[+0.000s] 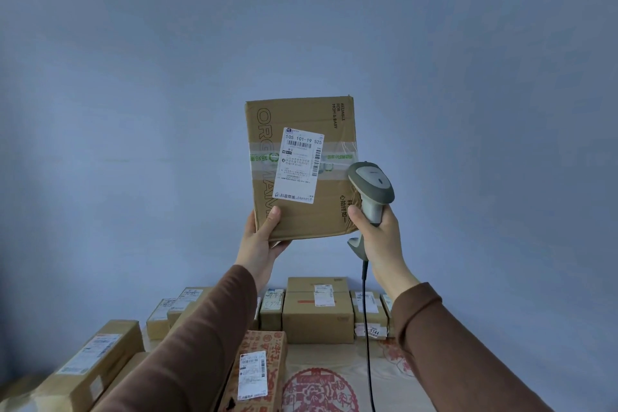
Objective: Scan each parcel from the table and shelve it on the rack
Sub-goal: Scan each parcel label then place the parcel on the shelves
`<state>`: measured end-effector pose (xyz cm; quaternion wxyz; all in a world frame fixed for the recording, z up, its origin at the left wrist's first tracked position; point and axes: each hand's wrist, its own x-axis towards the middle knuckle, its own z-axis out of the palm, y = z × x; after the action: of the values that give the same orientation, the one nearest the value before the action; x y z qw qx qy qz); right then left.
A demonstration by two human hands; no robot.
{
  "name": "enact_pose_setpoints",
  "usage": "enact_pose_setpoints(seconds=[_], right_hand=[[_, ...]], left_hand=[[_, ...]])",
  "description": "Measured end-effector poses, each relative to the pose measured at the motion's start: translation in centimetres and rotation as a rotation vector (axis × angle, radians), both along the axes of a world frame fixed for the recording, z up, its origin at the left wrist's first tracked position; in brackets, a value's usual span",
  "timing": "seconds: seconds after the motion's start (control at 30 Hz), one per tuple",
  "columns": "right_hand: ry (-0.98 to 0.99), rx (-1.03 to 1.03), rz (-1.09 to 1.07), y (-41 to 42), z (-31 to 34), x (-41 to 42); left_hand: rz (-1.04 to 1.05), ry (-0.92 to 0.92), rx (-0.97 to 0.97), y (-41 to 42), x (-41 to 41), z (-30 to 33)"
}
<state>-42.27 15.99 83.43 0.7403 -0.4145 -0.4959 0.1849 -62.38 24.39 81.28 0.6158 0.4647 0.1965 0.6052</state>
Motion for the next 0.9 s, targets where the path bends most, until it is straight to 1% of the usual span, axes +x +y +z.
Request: enact_pose_setpoints(seconds=[0.13,0.17,0.27,0.37,0.47,0.6,0.9], right_hand=[[-0.078,0.044,-0.179,-0.6,0.0,-1.2],[-0.097,0.058,-0.184,-0.9,0.2,-1.6],[-0.117,0.067,-0.069,-2.1,1.7,-3.7],[-0.183,0.074,-0.044,-3.1,3.0,-6.1],[-0.127,0.092,-0.007,-3.4,3.7,-7.8],[-0.091,0.109,-0.014,-3.4,4.1,-8.3],[-0.075,0.062,-0.041,-3.3,4.0,-7.7]], left_hand=[[0.032,-0.003,0.015,0.2,0.1,-0.2],[0.046,0.002,0.023,0.4,0.2,-0.3],[0.074,0.014,0.039,0.5,0.6,-0.3],[0.073,-0.005,0.04,0.3,1.2,-0.4],[0.068,-0.026,0.05,0.0,1.7,-0.5],[0.071,-0.03,0.045,-0.1,2.0,-0.6],[0.067,-0.022,0.059,-0.1,2.5,-0.8]])
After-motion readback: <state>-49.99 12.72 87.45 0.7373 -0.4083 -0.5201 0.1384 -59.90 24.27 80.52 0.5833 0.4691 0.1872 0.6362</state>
